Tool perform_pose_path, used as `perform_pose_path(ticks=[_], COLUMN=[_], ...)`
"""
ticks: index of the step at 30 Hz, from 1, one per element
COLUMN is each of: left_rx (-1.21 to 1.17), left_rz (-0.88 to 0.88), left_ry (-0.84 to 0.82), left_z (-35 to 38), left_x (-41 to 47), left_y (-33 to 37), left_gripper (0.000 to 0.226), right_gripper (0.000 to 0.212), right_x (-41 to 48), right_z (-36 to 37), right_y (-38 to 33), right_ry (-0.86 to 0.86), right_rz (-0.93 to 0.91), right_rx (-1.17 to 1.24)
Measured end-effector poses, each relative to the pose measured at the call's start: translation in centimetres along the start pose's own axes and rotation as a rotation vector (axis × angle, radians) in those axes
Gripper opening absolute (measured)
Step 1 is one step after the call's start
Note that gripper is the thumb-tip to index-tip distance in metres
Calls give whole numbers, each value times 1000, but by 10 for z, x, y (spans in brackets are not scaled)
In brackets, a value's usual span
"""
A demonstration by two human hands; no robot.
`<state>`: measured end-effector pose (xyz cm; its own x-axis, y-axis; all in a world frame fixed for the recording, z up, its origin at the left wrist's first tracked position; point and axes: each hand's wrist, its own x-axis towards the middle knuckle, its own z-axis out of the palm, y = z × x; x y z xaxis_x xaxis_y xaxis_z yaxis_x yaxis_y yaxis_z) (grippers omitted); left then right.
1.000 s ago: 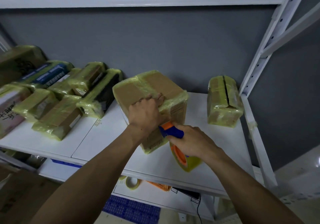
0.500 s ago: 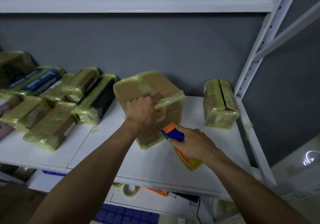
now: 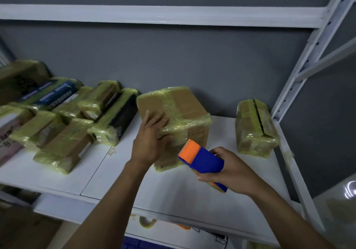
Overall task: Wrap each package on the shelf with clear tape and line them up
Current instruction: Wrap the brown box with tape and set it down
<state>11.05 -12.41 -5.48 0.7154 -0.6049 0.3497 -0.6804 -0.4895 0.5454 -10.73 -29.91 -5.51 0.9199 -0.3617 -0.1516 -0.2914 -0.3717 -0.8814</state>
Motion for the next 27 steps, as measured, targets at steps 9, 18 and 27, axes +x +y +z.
perform_pose_path(ticks=[9, 18, 27], left_rx=[-550, -1033, -1012], left_rz=[-87, -436, -447], left_ry=[223, -253, -187], left_z=[-34, -39, -51], left_x=[-11, -40, -37], left_y=[15, 42, 35], left_gripper=[22, 38, 15], right_gripper=[42, 50, 61], right_x=[14, 22, 33], right_z=[-9, -12, -14], right_y=[-25, -32, -41], right_ry=[-62, -185, -259], right_rz=[-156, -197, -101], right_rx=[-3, -18, 2])
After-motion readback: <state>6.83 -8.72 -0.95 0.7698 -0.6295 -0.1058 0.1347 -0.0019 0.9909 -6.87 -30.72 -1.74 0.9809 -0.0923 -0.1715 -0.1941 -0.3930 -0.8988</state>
